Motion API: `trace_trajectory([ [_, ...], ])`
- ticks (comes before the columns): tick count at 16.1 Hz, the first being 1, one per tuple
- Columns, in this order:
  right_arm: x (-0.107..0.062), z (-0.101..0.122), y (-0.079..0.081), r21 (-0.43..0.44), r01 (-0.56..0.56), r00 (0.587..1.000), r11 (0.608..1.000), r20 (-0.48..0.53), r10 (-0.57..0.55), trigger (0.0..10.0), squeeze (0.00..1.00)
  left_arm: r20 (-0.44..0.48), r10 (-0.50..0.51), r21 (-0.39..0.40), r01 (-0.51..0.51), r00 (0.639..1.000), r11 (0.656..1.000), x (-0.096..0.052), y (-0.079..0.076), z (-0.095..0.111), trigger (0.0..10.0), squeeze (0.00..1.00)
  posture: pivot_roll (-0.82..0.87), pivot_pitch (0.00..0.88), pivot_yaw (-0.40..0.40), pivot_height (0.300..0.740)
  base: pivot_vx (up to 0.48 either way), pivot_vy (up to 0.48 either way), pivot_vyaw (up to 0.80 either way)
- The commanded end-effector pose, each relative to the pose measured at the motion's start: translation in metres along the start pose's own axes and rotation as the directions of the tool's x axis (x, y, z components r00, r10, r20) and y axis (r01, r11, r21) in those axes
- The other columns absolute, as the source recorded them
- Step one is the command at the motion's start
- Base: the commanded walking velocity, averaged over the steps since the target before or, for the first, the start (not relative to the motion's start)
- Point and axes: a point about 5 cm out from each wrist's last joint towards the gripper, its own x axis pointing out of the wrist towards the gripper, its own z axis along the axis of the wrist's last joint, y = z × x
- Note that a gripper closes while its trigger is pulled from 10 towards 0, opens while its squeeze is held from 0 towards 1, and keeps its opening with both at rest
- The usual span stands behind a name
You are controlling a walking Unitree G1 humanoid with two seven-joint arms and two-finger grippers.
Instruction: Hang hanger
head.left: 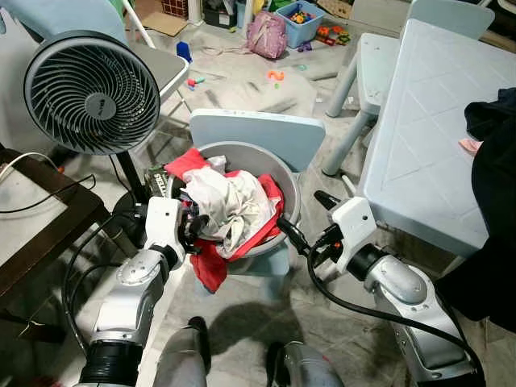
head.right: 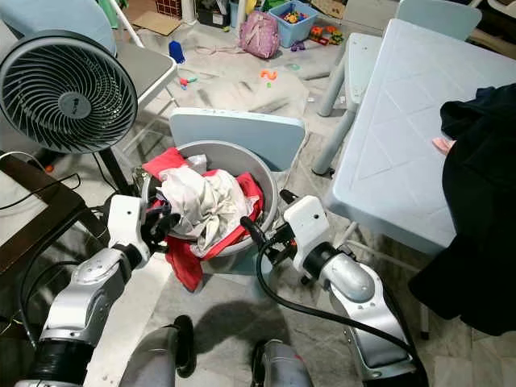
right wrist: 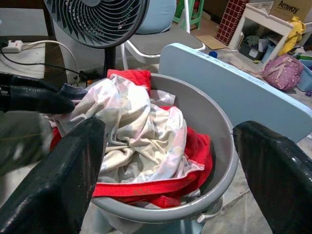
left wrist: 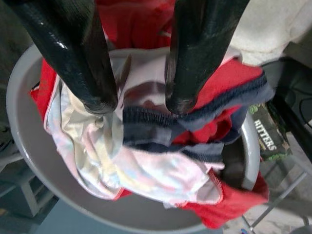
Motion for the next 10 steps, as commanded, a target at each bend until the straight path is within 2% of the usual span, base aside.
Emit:
trace_trajectory([
  [1,-0.001,0.000,-0.002,-0.003,0.002,1.000,1.000,-0.001,-0.002,10.0,0.00,-0.016,-0.006,0.008,0.006,1.000,1.000,-0.002,-0.001,-0.003,10.0,0.63,-0.09,0.158,-0.103,0.740,0.000,0.000,0.00],
  [2,0.000,0.000,-0.002,-0.004,0.000,1.000,1.000,-0.001,0.000,10.0,0.00,-0.023,-0.002,0.012,0.002,1.000,1.000,-0.002,0.000,-0.005,10.0,0.00,-0.09,0.158,-0.103,0.740,0.000,0.000,0.00],
  [5,0.000,0.000,-0.001,-0.004,-0.001,1.000,1.000,-0.001,0.001,10.0,0.00,-0.029,0.004,0.018,-0.004,1.000,1.000,0.001,0.003,-0.005,10.0,0.00,-0.09,0.158,-0.103,0.740,0.000,0.000,0.00],
  [10,-0.001,0.000,-0.001,-0.007,0.001,1.000,1.000,-0.006,-0.001,10.0,0.00,-0.016,0.036,0.031,-0.035,0.999,0.999,0.016,0.014,0.002,10.0,0.00,-0.10,0.158,-0.104,0.740,0.000,0.000,0.00],
])
